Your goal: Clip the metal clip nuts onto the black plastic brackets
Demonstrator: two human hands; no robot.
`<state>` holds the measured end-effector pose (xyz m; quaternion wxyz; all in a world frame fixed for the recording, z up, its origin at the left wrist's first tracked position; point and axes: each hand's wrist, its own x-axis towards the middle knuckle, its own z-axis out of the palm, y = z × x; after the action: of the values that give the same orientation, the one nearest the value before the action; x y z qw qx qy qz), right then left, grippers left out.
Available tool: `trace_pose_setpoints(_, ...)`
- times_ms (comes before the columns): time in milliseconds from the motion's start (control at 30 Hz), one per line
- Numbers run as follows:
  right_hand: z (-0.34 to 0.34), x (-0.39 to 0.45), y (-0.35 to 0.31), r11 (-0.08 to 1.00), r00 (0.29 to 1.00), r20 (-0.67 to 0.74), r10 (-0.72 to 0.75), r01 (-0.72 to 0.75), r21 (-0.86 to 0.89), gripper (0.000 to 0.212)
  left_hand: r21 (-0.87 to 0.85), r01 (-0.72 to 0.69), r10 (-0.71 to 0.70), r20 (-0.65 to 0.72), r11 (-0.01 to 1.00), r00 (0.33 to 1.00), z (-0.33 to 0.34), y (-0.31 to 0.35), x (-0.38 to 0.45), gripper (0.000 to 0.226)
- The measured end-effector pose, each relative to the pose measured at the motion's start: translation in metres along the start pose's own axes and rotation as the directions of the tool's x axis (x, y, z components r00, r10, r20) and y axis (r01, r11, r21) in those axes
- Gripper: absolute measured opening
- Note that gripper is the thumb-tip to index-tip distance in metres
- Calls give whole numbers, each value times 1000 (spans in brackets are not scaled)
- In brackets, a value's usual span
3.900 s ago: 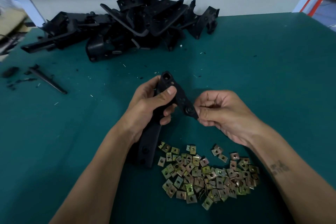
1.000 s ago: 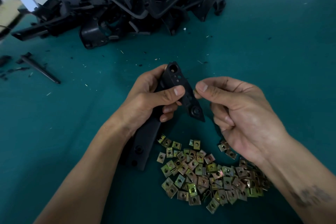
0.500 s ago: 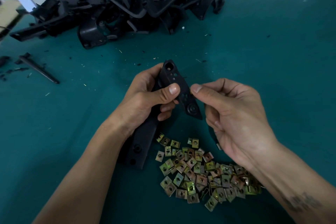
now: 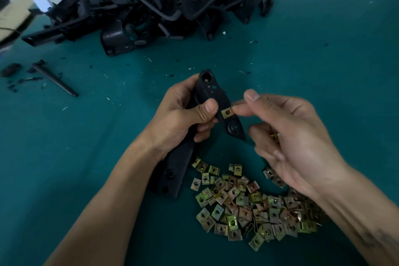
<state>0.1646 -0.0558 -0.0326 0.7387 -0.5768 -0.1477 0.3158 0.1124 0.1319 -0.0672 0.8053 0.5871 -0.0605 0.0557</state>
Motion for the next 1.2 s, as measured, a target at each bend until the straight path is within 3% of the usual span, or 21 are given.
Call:
trace_pose_setpoints(133, -14, 8, -7, 995, 996, 5, 94, -94, -38, 40, -7, 31, -31, -12, 999, 999, -2, 0, 1, 31)
trace_pose_setpoints(200, -22, 12, -10, 995, 997, -10, 81, -80, 64, 32, -19, 45, -46, -24, 999, 999, -3, 0, 0, 17)
trace_pose_setpoints(267, -30, 15, -12, 981, 998, -8, 55, -53, 187, 39, -31, 46, -47, -22, 998, 999, -2, 0, 0, 11)
trace_pose_setpoints(367, -37, 20, -12, 961, 999, 34, 26, -34, 275, 57, -19, 43, -43, -6, 999, 999, -3, 0, 0, 13)
trace_pose_setpoints(600, -34, 21, -12, 901, 989, 143, 24, -84, 426, 43, -8, 54, -54, -12, 999, 998, -2, 1, 0, 20)
trace_pose_setpoints(700, -30, 21, -9, 939, 992, 126, 15, -57, 339, 33, -10, 57, -57, -7, 998, 998, -2, 1, 0, 24)
trace_pose_setpoints(867, -20, 21, 1, 991, 998, -16, -64, 66, 119, 10, -31, 61, -61, 2, 998, 998, -2, 0, 0, 23)
trace_pose_setpoints(1033, -21, 18, -3, 992, 987, -111, -112, 117, 40, 17, -17, 60, -60, 19, 998, 998, -3, 0, 1, 18)
trace_pose_setpoints(1200, -22, 16, -2, 994, 989, -101, -106, 107, 10, 16, -8, 66, -66, 22, 998, 998, -2, 2, 0, 19)
